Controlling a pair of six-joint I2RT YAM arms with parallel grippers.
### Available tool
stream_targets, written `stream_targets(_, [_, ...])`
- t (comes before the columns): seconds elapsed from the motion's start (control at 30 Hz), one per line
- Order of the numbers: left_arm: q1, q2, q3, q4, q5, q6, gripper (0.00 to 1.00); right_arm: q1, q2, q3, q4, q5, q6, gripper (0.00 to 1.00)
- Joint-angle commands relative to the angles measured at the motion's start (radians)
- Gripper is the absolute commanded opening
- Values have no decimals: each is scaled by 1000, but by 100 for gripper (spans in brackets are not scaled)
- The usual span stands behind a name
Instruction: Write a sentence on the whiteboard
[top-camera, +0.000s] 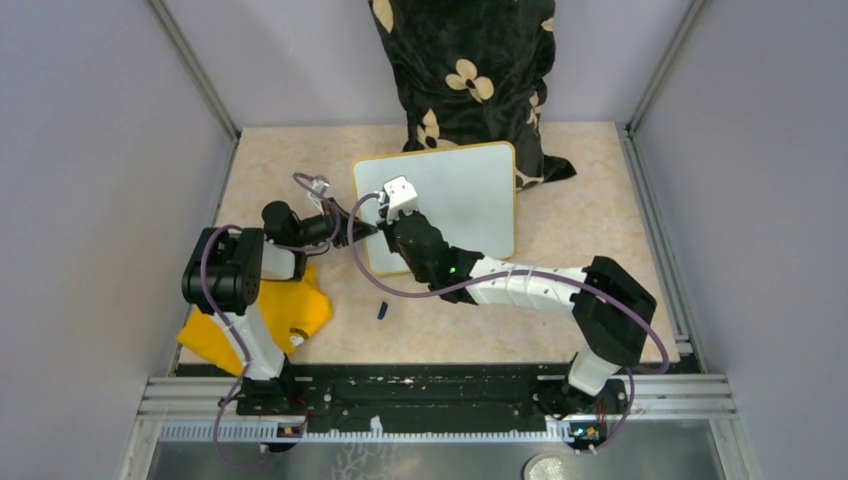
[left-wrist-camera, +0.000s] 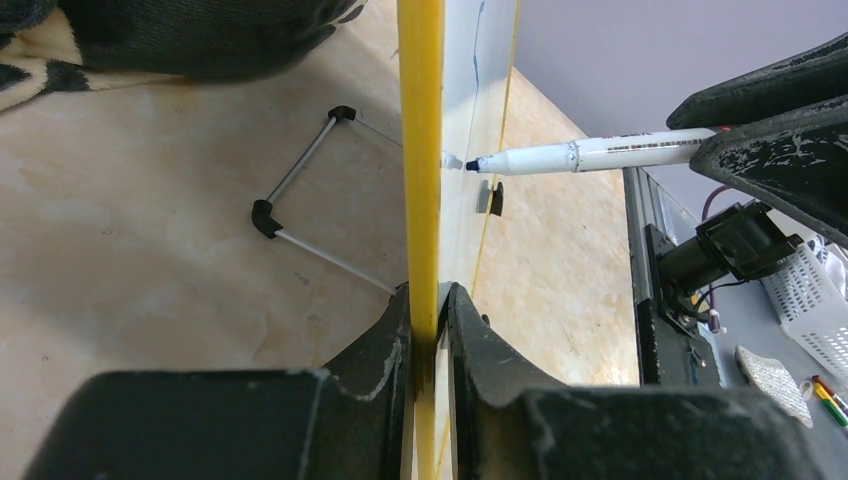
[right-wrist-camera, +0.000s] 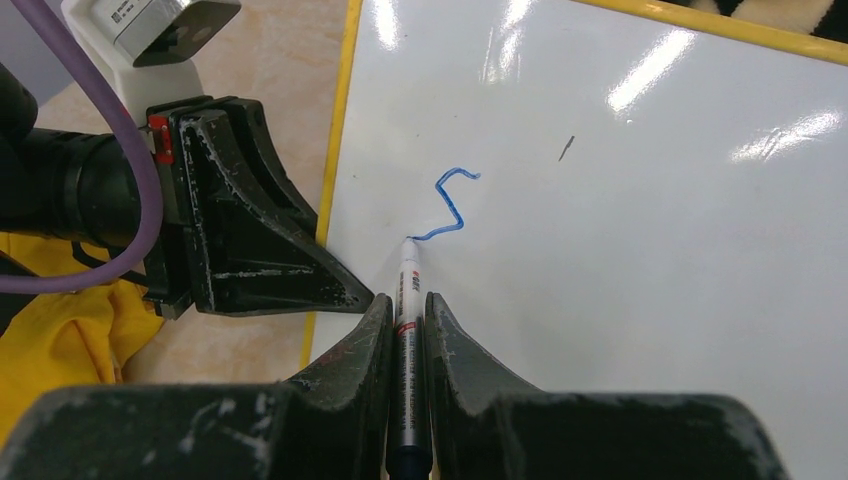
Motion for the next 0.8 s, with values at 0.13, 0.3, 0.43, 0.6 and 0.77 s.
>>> stream_targets(0.13, [-10, 13, 5, 13, -8, 42, 0, -6, -77, -8, 42, -28, 27, 0])
stream_targets(0.3, [-10, 12, 3, 12, -10, 42, 0, -6, -182, -53, 25, -35, 32, 0])
stream_targets(0.43, [-10, 12, 5, 12, -9, 43, 0, -7, -267, -97, 22, -23, 5, 0])
stream_targets(0.6, [-10, 11, 3, 12, -10, 44, 0, -25, -306, -142, 44, 5, -43, 0])
stream_targets(0.77, [-10, 10, 3, 13, -10, 44, 0, -45, -286, -142, 48, -23, -37, 0])
